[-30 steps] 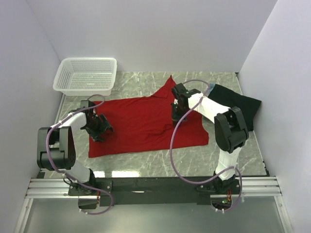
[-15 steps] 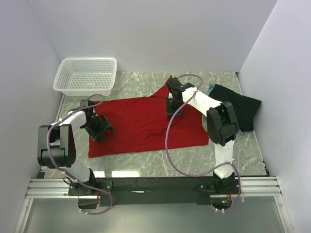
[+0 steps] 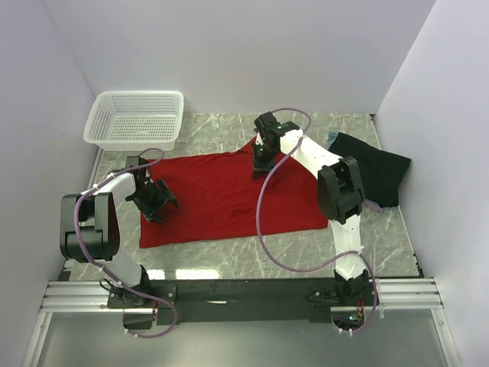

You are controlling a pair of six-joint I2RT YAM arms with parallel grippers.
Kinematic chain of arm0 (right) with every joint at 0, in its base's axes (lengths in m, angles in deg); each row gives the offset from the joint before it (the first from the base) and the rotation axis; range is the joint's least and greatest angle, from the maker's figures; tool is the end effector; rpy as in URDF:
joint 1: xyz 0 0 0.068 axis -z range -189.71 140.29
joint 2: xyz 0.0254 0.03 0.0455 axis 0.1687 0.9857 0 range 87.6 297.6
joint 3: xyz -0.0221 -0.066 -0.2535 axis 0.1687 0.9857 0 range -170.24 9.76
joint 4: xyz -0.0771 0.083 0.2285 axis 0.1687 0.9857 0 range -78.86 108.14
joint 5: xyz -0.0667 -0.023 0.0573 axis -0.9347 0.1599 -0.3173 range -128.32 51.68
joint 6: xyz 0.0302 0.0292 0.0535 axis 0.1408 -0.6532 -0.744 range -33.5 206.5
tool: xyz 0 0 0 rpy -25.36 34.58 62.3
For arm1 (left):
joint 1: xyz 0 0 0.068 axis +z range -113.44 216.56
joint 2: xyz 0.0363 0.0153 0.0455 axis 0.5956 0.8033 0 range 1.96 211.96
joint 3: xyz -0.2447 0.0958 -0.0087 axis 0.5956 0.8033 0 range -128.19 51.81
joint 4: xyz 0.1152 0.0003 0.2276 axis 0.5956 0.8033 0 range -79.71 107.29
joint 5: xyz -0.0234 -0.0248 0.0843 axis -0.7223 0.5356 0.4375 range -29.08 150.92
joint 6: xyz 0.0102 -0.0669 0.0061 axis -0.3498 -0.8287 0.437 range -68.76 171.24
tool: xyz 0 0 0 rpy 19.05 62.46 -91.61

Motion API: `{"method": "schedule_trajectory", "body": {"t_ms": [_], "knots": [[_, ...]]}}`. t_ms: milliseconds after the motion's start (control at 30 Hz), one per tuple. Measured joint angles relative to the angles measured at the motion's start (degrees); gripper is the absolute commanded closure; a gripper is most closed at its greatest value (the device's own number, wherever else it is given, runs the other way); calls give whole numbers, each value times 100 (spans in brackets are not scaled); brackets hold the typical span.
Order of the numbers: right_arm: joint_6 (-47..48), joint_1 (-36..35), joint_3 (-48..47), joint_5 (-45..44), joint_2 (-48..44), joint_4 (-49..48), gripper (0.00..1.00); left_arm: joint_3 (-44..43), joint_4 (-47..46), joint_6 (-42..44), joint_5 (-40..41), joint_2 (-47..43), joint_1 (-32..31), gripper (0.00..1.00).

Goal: Fold and stack the t-shirts
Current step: Fold the tshirt

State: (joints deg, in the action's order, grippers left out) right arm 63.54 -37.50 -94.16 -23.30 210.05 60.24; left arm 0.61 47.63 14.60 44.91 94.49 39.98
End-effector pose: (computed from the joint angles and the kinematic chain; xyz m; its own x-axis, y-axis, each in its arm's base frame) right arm 0.3908 0.2219 0.1916 -0.9630 -0.0816 -0.2570 -0.1758 0.9126 0.3692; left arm 0.2749 0.0015 0.1308 -0.7834 -0.6216 0.0038 -0.5868 0.7375 -0.3343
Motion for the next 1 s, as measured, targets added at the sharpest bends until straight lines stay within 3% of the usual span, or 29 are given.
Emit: {"method": "schedule_trajectory", "body": {"t_ms": [333,400,433,633,800,1000], "knots": [[105,-20,-568,365,542,131,100,-59,48,2,-39,70,4,25],[129,-22,-570,459,542,144,90,-66,55,0,-37,70,4,25],[133,-22,-581,492,542,151,77,-70,61,0,-37,70,4,25],[175,-46,-758,579,542,173,54,-96,90,-55,48,13,-15,22],[164,57,-678,433,398,175,43,-304,280,-48,584,-153,-39,21],[184,664,529,372,-562,-31,43,-570,179,-55,820,-503,-35,21]]}}
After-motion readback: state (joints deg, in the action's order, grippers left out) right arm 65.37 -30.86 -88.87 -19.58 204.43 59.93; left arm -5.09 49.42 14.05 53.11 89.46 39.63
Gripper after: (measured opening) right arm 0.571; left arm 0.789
